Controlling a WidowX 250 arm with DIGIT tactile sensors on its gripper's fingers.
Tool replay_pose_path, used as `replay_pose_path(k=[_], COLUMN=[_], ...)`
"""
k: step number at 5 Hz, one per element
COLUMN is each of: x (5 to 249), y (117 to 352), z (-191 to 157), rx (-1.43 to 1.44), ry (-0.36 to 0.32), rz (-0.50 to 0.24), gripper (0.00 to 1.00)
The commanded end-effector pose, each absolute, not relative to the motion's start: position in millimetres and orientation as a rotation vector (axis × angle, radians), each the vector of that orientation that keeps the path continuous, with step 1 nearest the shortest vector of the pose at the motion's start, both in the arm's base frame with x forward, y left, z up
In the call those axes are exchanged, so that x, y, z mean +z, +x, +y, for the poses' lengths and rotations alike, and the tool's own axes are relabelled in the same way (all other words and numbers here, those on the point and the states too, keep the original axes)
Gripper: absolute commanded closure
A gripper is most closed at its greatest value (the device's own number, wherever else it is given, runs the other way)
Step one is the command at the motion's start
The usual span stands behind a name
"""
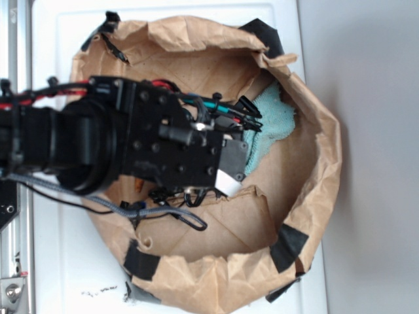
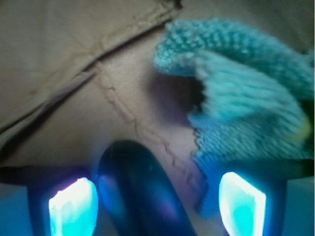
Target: Grab the plastic pickle.
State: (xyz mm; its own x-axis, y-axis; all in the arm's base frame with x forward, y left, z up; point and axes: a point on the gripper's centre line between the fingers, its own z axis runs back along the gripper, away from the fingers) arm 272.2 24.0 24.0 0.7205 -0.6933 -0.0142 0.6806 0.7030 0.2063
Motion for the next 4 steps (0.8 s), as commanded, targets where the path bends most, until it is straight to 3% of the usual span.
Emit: replay_pose_path(k=[1, 2, 4], x=[30.8, 33.3, 45.6], y=[284.5, 285.1, 281.1], z=[6.4, 5.9, 7.4], rx=[-0.738, -0.725, -0.741], ry=[0.173, 0.151, 0.109], rz=[-0.119, -0.119, -0.120], gripper=[0.07, 1.00, 0.94])
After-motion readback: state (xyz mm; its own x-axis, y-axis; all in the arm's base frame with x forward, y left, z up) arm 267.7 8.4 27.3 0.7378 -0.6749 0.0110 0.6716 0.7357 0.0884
